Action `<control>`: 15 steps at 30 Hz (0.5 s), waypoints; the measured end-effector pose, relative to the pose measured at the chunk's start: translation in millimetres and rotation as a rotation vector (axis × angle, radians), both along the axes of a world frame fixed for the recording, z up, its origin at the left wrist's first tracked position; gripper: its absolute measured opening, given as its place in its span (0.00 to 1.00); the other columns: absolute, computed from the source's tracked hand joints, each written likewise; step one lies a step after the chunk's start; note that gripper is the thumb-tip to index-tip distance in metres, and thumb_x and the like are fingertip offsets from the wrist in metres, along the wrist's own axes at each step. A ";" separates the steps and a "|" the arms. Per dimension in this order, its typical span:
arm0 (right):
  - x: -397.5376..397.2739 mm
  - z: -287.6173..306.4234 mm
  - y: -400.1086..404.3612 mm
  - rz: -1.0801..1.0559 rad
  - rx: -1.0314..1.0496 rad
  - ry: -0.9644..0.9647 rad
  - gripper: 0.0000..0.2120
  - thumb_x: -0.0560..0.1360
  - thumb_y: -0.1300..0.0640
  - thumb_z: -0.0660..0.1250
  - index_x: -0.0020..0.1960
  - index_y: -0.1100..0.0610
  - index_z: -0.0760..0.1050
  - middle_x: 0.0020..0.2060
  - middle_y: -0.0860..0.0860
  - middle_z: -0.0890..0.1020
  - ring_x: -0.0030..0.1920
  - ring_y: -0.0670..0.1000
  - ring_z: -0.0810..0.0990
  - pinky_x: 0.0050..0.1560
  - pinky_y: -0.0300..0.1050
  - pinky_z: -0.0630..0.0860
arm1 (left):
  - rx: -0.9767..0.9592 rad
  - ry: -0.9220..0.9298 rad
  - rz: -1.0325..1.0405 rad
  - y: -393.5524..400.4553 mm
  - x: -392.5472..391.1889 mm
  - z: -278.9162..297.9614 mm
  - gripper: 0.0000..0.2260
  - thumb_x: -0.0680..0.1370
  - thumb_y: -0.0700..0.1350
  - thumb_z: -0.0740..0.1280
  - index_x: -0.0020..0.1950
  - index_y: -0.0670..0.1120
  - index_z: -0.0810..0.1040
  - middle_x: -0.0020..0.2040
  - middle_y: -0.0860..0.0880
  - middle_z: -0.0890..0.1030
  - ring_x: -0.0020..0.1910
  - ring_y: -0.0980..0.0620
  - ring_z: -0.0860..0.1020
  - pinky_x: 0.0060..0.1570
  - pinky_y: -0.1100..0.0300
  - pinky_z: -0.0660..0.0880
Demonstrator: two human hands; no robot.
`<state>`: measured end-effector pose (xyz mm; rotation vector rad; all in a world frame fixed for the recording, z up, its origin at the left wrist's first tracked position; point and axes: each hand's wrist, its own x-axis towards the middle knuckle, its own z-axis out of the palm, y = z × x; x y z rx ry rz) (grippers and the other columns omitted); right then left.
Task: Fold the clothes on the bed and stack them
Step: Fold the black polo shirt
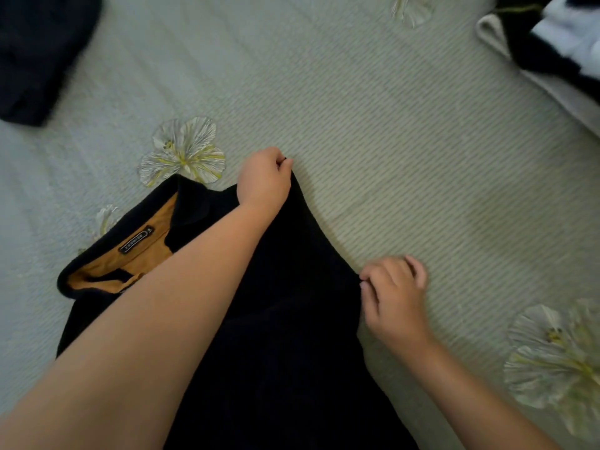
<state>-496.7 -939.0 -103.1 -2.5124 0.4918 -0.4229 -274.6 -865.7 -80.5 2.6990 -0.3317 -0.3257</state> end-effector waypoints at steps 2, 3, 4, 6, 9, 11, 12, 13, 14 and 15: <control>-0.5 -7.2 1.4 -0.011 -0.033 -0.002 0.10 0.69 0.60 0.56 0.35 0.59 0.76 0.33 0.52 0.78 0.42 0.49 0.69 0.58 0.50 0.60 | 0.036 -0.043 -0.045 -5.7 1.6 -8.3 0.10 0.79 0.48 0.60 0.45 0.42 0.75 0.35 0.51 0.71 0.37 0.52 0.69 0.33 0.60 0.61; 0.2 -9.9 1.4 -0.021 -0.047 0.001 0.10 0.69 0.60 0.57 0.35 0.59 0.76 0.34 0.53 0.78 0.42 0.49 0.68 0.58 0.51 0.60 | 0.066 -0.065 -0.072 -6.5 2.2 -12.0 0.11 0.79 0.48 0.59 0.46 0.41 0.75 0.36 0.50 0.71 0.37 0.52 0.68 0.34 0.60 0.61; 0.8 -11.8 1.7 -0.031 -0.060 0.007 0.10 0.69 0.60 0.57 0.35 0.60 0.76 0.34 0.53 0.78 0.43 0.49 0.68 0.59 0.51 0.60 | 0.091 -0.079 -0.097 -6.6 2.4 -14.8 0.12 0.79 0.49 0.59 0.46 0.41 0.75 0.38 0.49 0.71 0.38 0.52 0.68 0.36 0.59 0.61; 1.6 -13.6 2.9 -0.035 -0.091 0.016 0.09 0.69 0.61 0.57 0.35 0.60 0.75 0.35 0.54 0.78 0.44 0.50 0.68 0.59 0.52 0.60 | 0.091 -0.089 -0.111 -5.6 2.2 -15.2 0.14 0.80 0.50 0.57 0.47 0.40 0.74 0.37 0.50 0.70 0.39 0.52 0.68 0.37 0.59 0.60; 3.0 -12.8 2.6 -0.007 -0.129 0.021 0.09 0.68 0.62 0.58 0.36 0.62 0.75 0.37 0.57 0.78 0.45 0.51 0.68 0.59 0.54 0.60 | -0.039 -0.061 -0.074 1.8 -5.0 -6.3 0.14 0.80 0.49 0.56 0.54 0.39 0.75 0.45 0.46 0.76 0.45 0.51 0.71 0.41 0.63 0.62; 3.3 -11.8 1.3 0.004 -0.110 0.013 0.10 0.66 0.62 0.57 0.38 0.64 0.76 0.38 0.59 0.79 0.46 0.52 0.68 0.59 0.53 0.60 | -0.083 -0.066 -0.138 19.7 -20.6 0.9 0.15 0.80 0.46 0.58 0.62 0.39 0.72 0.56 0.43 0.76 0.55 0.47 0.72 0.52 0.59 0.65; 3.4 -11.8 0.8 0.005 -0.086 0.001 0.12 0.65 0.61 0.56 0.40 0.65 0.76 0.40 0.60 0.79 0.47 0.53 0.68 0.59 0.53 0.59 | -0.074 -0.087 -0.182 33.0 -30.8 3.8 0.16 0.79 0.45 0.58 0.64 0.39 0.70 0.58 0.41 0.75 0.58 0.45 0.71 0.56 0.58 0.64; 3.2 -11.2 1.1 0.011 -0.056 -0.009 0.14 0.66 0.60 0.55 0.44 0.66 0.75 0.42 0.62 0.80 0.49 0.53 0.68 0.60 0.53 0.59 | -0.051 -0.104 -0.215 49.1 -41.6 6.3 0.17 0.79 0.45 0.59 0.66 0.38 0.69 0.60 0.41 0.74 0.60 0.44 0.70 0.59 0.58 0.63; 2.7 -10.4 1.3 0.023 -0.029 -0.018 0.15 0.67 0.59 0.55 0.48 0.66 0.73 0.45 0.63 0.80 0.50 0.54 0.68 0.60 0.54 0.59 | -0.024 -0.108 -0.231 66.2 -52.2 7.7 0.18 0.79 0.44 0.60 0.66 0.38 0.68 0.62 0.40 0.73 0.62 0.44 0.70 0.62 0.57 0.62; 2.4 -9.3 1.6 0.038 -0.007 -0.024 0.16 0.68 0.57 0.54 0.52 0.65 0.71 0.48 0.64 0.79 0.52 0.55 0.68 0.61 0.56 0.60 | 0.001 -0.099 -0.230 83.2 -62.7 8.8 0.18 0.79 0.44 0.60 0.67 0.37 0.68 0.63 0.40 0.73 0.63 0.43 0.69 0.64 0.56 0.61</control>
